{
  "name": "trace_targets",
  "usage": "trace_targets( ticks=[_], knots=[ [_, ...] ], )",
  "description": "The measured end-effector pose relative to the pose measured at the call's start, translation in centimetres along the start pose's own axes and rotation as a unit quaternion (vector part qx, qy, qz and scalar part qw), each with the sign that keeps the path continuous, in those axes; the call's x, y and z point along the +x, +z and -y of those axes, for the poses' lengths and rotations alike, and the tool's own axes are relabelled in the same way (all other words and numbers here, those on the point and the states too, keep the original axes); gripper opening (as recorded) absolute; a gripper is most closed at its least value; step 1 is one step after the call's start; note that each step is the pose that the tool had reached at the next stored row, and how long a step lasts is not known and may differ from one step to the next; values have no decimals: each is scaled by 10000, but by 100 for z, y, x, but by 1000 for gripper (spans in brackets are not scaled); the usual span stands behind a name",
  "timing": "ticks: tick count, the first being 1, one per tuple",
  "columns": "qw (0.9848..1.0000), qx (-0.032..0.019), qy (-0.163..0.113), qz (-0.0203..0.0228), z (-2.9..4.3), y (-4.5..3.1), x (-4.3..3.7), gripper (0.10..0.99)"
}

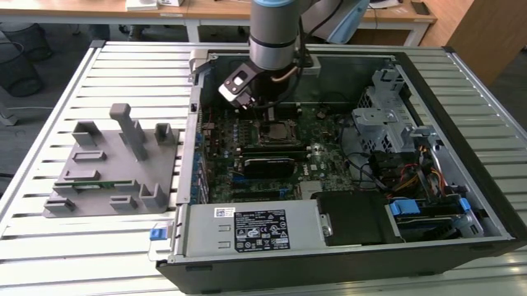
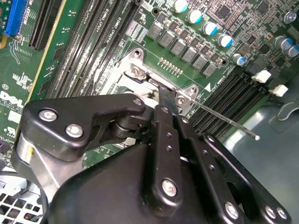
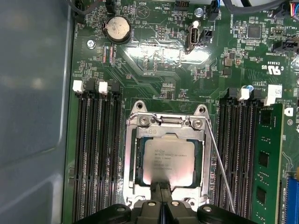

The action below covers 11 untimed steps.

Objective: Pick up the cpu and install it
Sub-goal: 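Close the cpu cover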

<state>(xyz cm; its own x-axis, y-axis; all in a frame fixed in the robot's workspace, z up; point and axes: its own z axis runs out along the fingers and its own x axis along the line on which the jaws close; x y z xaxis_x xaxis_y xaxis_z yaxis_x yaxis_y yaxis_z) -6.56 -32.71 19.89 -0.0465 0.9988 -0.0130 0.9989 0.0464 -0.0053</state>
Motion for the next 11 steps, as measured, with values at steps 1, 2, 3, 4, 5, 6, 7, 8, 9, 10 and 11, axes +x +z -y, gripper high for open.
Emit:
trace_targets(
  ticks=[1,2,3,4,5,6,7,8,9,10,11],
  knots=[
    [10000,0,0,0,-9,0,-1,106],
    [10000,1,0,1,-18,-1,-1,106],
    [10000,1,0,1,-29,-1,-1,106],
    [10000,1,0,1,-35,-1,-2,106],
    [10000,0,0,1,-38,-2,-2,106],
    [10000,-2,0,-1,-40,-4,-1,106],
    [10000,-5,0,-4,-42,-10,1,106],
    [10000,-2,0,-3,-41,-23,0,106],
    [10000,-1,0,-1,-40,-42,-1,106],
    [10000,-1,0,-1,-40,-62,-1,106],
    [10000,-1,0,-1,-40,-90,-2,106]
  ],
)
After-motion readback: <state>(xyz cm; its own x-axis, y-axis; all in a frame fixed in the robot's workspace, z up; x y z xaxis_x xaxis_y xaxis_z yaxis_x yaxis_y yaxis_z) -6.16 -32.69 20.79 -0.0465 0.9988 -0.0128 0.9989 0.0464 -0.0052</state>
